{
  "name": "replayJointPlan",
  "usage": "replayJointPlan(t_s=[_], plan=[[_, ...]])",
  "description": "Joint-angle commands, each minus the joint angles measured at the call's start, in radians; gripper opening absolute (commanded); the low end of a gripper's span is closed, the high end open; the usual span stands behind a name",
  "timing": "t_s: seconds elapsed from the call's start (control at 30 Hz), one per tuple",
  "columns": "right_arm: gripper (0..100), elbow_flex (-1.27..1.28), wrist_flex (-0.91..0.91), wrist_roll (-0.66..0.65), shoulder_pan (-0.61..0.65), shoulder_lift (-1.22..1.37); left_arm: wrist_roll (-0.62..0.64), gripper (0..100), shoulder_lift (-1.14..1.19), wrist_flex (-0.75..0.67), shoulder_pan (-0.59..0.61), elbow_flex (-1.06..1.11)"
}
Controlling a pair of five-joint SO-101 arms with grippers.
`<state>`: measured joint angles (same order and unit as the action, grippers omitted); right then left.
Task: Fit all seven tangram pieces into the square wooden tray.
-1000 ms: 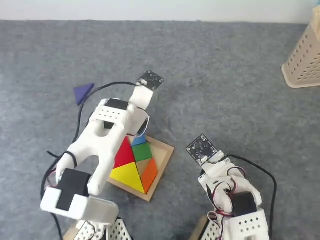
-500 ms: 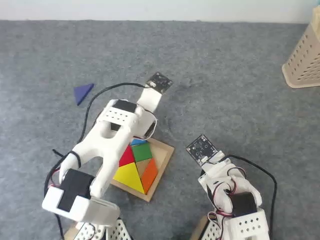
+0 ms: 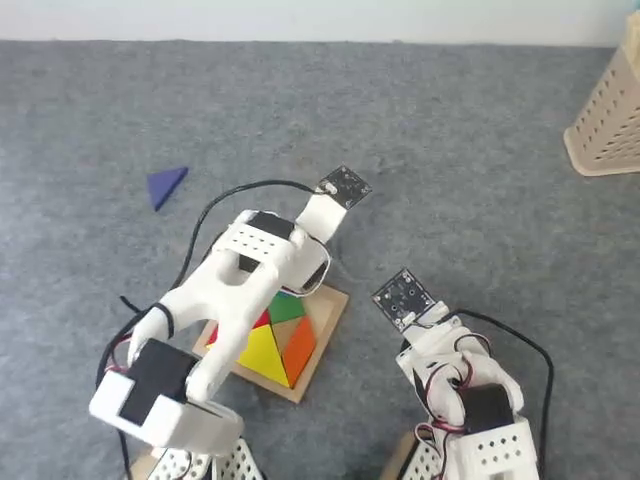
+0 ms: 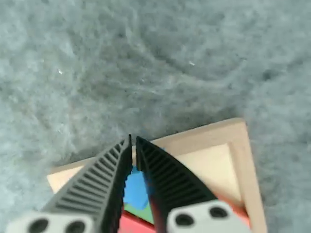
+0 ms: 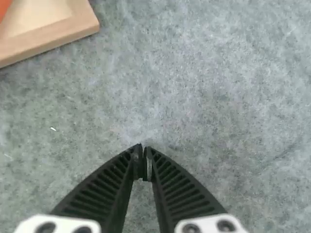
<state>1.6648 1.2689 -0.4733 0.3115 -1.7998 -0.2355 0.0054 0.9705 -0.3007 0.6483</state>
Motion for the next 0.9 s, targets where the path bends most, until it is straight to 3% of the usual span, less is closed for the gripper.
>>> replayJointPlan(t_s=[0.0,0.3,0.47,0.87], plan=[[0.8,0.018,0.005,0.006,-0.001,-0.015,-0.006,1,-0.006,0.014,-0.008,-0.005],[0.8,0.018,0.005,0.006,-0.001,-0.015,-0.009,1,-0.247,0.117,0.055,0.016],[0.8,0.018,0.005,0.006,-0.001,-0.015,-0.025,1,-0.417,0.141,-0.011,0.148],[0.8,0.018,0.005,0.006,-0.001,-0.015,-0.025,1,-0.361,-0.084,-0.074,0.305]])
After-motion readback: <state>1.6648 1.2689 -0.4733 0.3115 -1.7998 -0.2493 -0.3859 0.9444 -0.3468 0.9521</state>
